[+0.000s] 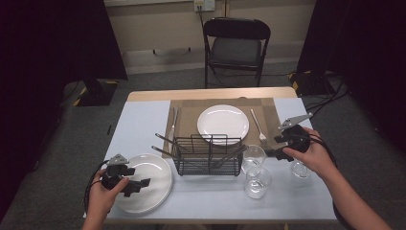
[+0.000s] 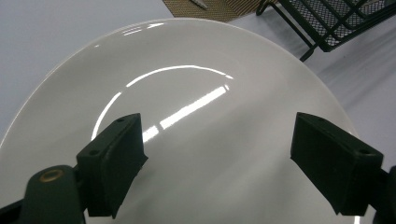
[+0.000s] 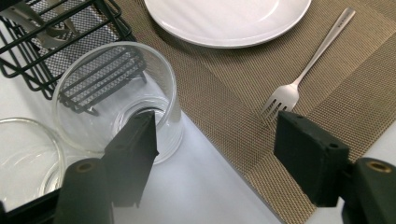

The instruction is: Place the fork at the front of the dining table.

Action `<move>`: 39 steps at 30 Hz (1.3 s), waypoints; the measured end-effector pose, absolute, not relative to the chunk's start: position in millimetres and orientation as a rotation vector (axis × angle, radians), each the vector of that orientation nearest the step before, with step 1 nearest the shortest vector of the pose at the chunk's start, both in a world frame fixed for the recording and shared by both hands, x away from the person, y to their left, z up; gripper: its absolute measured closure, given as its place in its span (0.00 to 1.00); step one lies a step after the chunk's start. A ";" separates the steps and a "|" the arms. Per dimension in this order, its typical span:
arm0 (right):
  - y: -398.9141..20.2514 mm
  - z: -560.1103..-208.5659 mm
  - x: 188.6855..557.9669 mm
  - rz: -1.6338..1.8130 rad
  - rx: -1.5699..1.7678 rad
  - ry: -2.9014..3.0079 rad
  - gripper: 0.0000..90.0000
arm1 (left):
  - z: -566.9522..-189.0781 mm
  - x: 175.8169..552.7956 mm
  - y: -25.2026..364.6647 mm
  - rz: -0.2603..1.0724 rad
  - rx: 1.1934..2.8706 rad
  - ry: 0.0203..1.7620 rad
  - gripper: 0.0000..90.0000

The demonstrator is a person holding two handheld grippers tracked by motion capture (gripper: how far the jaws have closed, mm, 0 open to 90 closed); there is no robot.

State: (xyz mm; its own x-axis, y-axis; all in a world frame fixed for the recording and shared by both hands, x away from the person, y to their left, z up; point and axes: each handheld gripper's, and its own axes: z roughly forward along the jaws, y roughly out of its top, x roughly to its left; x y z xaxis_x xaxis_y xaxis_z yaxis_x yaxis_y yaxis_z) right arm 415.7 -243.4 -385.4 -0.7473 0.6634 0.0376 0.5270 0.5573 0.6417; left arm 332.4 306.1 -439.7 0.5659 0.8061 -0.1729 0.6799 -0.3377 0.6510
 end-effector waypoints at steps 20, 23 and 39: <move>-234.6 -388.7 430.0 0.949 1.096 2.516 0.47 | -439.9 332.8 308.1 0.234 2.095 1.187 0.19; -230.0 -390.8 431.7 0.939 1.103 2.507 0.49 | -440.1 333.0 308.5 0.232 2.094 1.186 0.19; -218.7 -395.9 443.0 0.954 1.170 2.471 0.55 | -439.4 333.2 310.3 0.229 2.083 1.188 0.19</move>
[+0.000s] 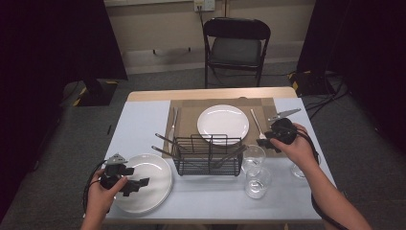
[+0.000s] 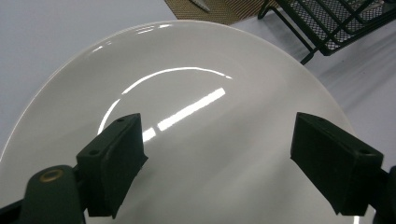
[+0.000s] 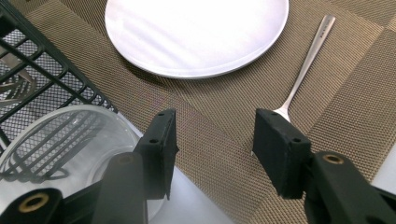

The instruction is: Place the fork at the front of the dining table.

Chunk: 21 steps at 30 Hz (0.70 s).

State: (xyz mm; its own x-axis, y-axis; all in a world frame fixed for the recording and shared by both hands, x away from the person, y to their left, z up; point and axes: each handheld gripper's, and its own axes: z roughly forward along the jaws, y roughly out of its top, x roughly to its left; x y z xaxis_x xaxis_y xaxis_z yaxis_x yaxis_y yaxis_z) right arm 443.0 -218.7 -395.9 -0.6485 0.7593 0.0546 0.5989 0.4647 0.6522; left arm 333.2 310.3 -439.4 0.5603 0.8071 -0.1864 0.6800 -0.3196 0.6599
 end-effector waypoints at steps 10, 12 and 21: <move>-212.6 -405.4 449.1 0.940 1.207 2.466 0.61 | -439.1 333.0 310.7 0.228 2.079 1.191 0.19; -211.3 -407.6 450.4 0.943 1.221 2.459 0.61 | -438.6 333.1 311.3 0.227 2.081 1.188 0.19; -207.1 -418.5 455.2 0.948 1.256 2.444 0.64 | -438.7 333.1 311.9 0.227 2.073 1.194 0.19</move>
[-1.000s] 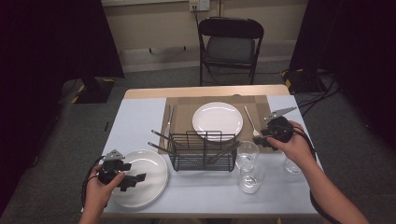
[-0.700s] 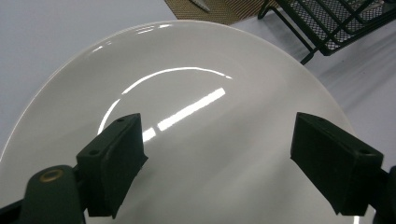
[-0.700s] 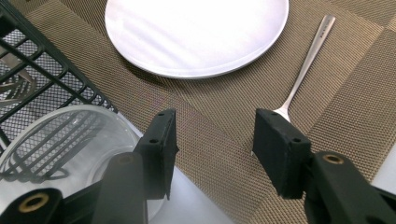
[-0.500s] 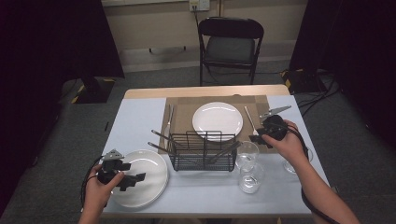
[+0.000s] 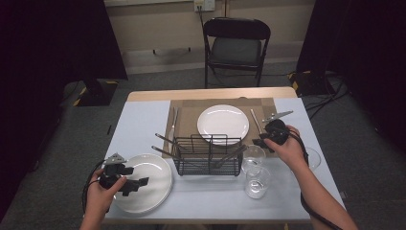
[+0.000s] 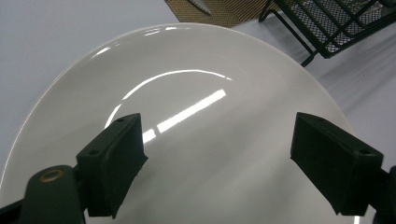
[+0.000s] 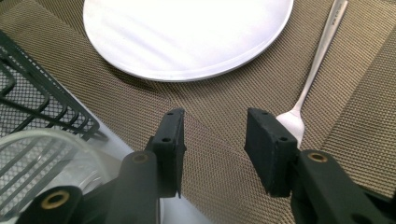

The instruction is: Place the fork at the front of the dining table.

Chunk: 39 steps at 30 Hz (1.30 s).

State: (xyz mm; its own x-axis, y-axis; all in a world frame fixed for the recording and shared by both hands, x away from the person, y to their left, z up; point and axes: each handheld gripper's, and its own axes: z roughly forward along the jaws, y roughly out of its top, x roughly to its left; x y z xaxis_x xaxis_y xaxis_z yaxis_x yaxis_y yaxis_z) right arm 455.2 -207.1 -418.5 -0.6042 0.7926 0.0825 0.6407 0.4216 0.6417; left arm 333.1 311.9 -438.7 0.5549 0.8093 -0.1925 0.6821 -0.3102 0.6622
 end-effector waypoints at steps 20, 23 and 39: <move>-205.9 -434.8 468.0 0.908 1.299 2.392 0.69 | -441.1 335.0 313.7 0.221 2.078 1.199 0.19; -204.8 -437.0 469.7 0.902 1.304 2.385 0.69 | -441.3 335.2 314.0 0.221 2.079 1.198 0.19; -211.9 -447.9 472.1 0.886 1.365 2.350 0.70 | -441.8 335.5 313.5 0.219 2.087 1.198 0.19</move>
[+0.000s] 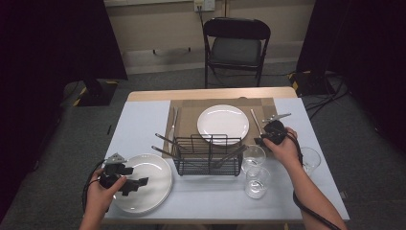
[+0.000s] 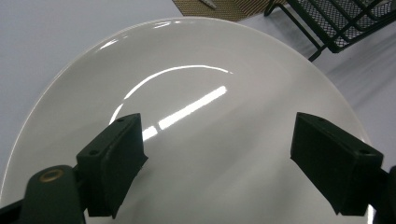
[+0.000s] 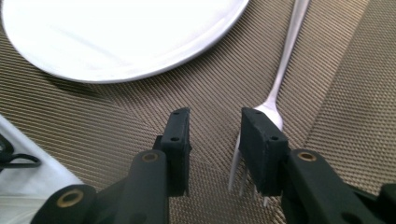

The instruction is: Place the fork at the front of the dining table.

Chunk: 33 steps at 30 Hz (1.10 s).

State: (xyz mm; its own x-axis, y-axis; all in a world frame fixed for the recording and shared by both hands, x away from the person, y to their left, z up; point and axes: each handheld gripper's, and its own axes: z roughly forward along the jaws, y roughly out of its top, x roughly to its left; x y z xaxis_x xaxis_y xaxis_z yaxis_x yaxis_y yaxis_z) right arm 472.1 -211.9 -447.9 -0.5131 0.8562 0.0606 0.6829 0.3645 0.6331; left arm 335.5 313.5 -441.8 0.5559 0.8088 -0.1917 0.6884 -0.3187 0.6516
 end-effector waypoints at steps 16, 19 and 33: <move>-212.4 -447.7 468.6 0.894 1.351 2.350 0.74 | -441.0 335.0 313.7 0.225 2.084 1.200 0.19; -212.6 -447.9 467.8 0.897 1.345 2.350 0.74 | -440.8 335.2 313.5 0.227 2.086 1.196 0.19; -213.8 -449.1 463.9 0.918 1.358 2.344 0.74 | -439.7 334.8 312.9 0.231 2.092 1.192 0.19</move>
